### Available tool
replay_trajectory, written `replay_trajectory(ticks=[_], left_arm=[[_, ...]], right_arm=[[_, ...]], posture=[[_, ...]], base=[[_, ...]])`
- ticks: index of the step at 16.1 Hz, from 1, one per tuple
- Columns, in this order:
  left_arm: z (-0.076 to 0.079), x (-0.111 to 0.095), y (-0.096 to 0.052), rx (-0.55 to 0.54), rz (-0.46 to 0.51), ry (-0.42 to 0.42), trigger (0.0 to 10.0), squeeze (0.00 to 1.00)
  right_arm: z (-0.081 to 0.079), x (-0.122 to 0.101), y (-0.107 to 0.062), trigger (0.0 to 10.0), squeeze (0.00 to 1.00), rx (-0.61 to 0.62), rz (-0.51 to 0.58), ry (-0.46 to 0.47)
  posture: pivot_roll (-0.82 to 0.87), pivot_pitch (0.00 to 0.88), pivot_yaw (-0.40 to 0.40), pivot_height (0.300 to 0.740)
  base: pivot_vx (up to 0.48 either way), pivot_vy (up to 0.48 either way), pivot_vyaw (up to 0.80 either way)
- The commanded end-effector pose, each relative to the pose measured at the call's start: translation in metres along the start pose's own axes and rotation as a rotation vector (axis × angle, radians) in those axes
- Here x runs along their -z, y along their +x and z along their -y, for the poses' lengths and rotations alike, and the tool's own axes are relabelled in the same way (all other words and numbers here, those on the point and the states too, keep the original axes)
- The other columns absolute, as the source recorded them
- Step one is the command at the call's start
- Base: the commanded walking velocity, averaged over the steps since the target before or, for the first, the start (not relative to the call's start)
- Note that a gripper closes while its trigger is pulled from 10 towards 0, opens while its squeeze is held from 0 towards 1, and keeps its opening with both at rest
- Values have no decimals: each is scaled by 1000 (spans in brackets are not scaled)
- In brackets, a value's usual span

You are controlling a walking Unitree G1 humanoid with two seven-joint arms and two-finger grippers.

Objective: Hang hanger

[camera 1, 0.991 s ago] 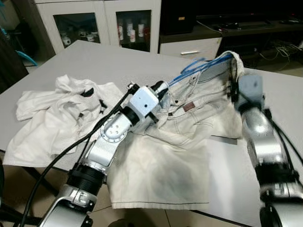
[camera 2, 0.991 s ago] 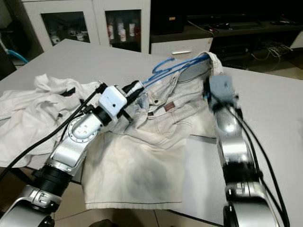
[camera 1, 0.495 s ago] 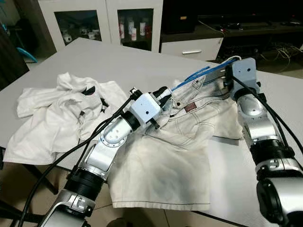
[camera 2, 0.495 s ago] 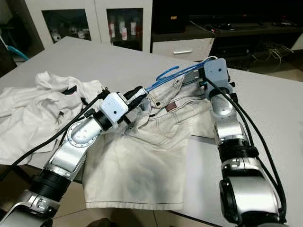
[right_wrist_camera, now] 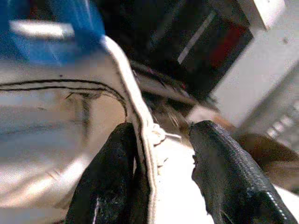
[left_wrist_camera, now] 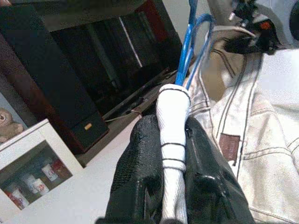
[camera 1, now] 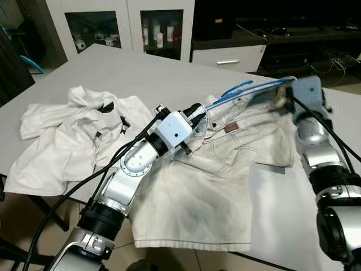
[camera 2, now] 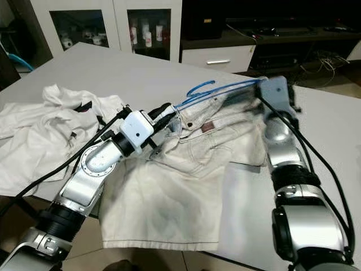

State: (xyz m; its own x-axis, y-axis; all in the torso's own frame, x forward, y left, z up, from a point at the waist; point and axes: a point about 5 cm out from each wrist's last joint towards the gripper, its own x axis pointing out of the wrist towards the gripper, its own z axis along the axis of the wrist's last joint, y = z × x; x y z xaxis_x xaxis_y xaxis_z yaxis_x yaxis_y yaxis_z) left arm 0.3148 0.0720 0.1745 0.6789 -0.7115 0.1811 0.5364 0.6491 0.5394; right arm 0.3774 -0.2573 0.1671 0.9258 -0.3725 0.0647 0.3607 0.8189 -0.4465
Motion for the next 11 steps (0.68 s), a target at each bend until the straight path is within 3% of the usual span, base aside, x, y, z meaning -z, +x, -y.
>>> replay_trajectory(ticks=[1,6,7,10,11], left_arm=[[0,-9,2,8,44,15,10000,0],[-1,-9,0,5,41,18,10000,0],[-1,-8,0,5,40,20,10000,0],[0,-7,1,12,35,28,10000,0],[2,-8,2,18,36,27,10000,0]], right_arm=[[11,12,1,10000,0,61,-81,35],[12,32,-3,10000,0,86,-196,102],[3,27,-4,10000,0,19,-166,107],[-18,1,-10,10000,0,-190,54,-38],[-19,-2,-15,10000,910,-251,92,-61]], posture=[[65,0,-40,723],[71,0,-38,723],[70,0,-37,723],[67,0,-34,723],[60,0,-31,723]], base=[[0,0,0],[0,0,0],[0,0,0],[0,0,0],[0,0,0]])
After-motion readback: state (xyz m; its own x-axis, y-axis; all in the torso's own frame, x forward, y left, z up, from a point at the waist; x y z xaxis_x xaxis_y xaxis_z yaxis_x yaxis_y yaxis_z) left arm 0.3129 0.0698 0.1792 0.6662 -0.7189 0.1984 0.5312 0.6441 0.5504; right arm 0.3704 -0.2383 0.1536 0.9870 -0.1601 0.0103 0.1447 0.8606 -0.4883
